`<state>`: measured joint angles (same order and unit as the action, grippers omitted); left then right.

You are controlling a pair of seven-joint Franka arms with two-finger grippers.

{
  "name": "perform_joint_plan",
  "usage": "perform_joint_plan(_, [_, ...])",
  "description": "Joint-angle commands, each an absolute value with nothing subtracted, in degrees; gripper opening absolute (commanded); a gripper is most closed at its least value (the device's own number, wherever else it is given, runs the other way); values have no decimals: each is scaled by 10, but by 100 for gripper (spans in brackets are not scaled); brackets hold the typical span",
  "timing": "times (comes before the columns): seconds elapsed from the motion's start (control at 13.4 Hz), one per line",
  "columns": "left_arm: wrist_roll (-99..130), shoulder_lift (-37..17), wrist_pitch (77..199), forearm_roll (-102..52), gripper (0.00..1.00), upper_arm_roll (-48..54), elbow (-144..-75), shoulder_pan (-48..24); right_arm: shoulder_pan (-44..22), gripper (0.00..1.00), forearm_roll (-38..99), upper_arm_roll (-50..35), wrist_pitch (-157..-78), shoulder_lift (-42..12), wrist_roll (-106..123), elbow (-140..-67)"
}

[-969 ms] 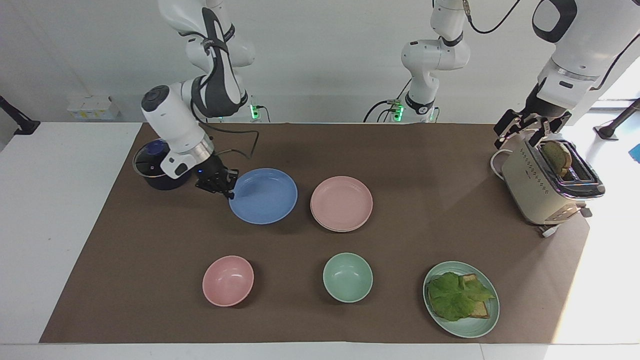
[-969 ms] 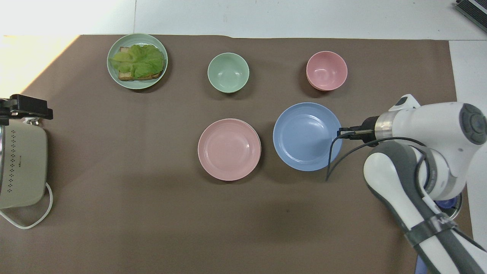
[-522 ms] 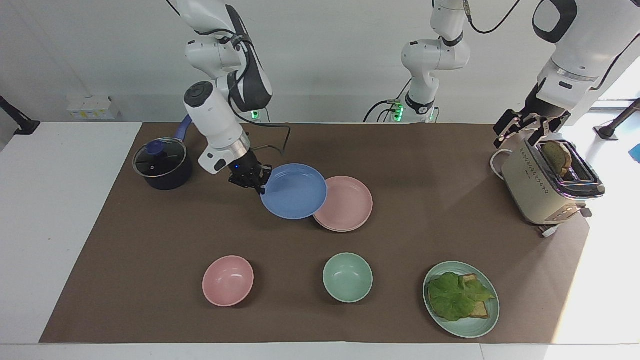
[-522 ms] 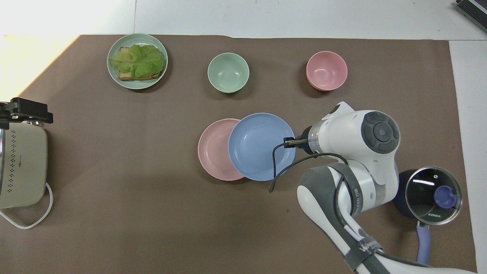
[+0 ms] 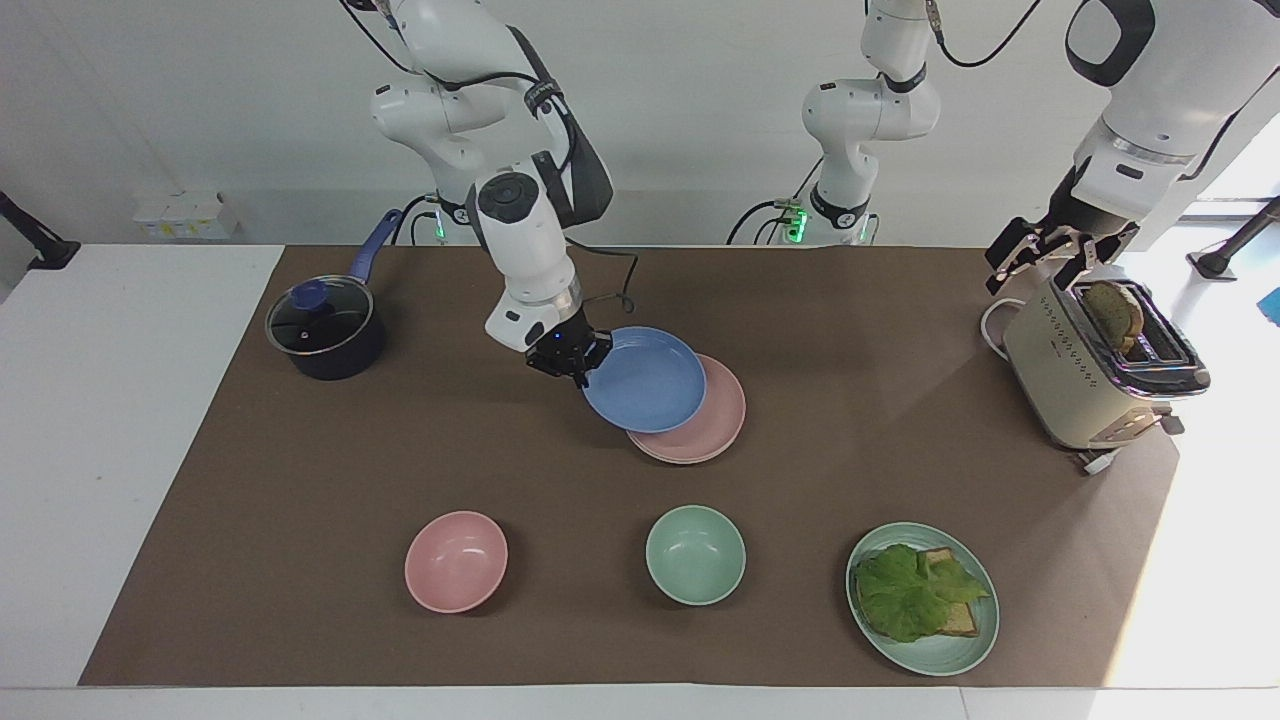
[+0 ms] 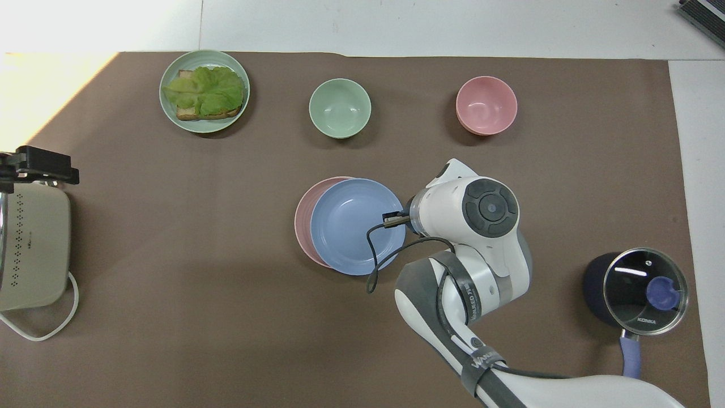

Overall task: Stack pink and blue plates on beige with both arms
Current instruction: 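Carry the blue plate with the right gripper onto the pink plate, then open the right gripper and withdraw it from the stack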

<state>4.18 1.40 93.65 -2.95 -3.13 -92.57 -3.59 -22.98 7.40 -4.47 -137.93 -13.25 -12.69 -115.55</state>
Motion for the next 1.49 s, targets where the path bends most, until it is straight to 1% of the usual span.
perform_joint_plan(0.0, [40,16,927,-18,100,-27,-924,-32,-235,2,52,-43,-1379,-148,-155,-1122])
perform_joint_plan(0.07, [40,17,927,-18,100,-27,-924,-32,-236,29,52,-43,-1379,-152,-161,-1117])
perform_joint_plan(0.15, [40,16,927,-18,100,-27,-924,-32,-243,69,52,-43,-1379,-152,-165,-1117])
perform_joint_plan(0.22, [40,17,927,-18,100,-27,-924,-32,-248,84,53,-42,-1378,-152,-167,-1117])
perform_joint_plan(0.3, [40,17,927,-18,100,-27,-924,-32,-248,87,53,-43,-1378,-152,-171,-1117])
perform_joint_plan(0.37, [40,17,927,-18,100,-27,-924,-32,-249,95,53,-42,-1379,-152,-183,-1114])
perform_joint_plan(0.45, [40,17,927,-18,100,-27,-924,-32,-250,98,52,-43,-1378,-152,-198,-1107])
perform_joint_plan(0.52, [40,17,927,-18,100,-27,-924,-32,-250,100,52,-43,-1378,-153,-213,-1106])
perform_joint_plan(0.75, [40,17,927,-18,100,-27,-924,-32,-249,100,53,-43,-1375,-152,-223,-1116])
perform_joint_plan(0.89, [40,17,927,-18,100,-27,-924,-32,-246,100,53,-39,-1359,-143,-223,-1113])
perform_joint_plan(0.97, [40,17,927,-18,100,-27,-924,-32,-237,100,53,-36,-1332,-124,-223,-1105])
perform_joint_plan(1.19, [40,17,927,-18,100,-27,-924,-32,-182,100,49,-32,-1254,-52,-223,-1101])
perform_joint_plan(1.42, [40,17,927,-18,100,-27,-924,-32,-105,100,17,-33,-1198,12,-218,-1098])
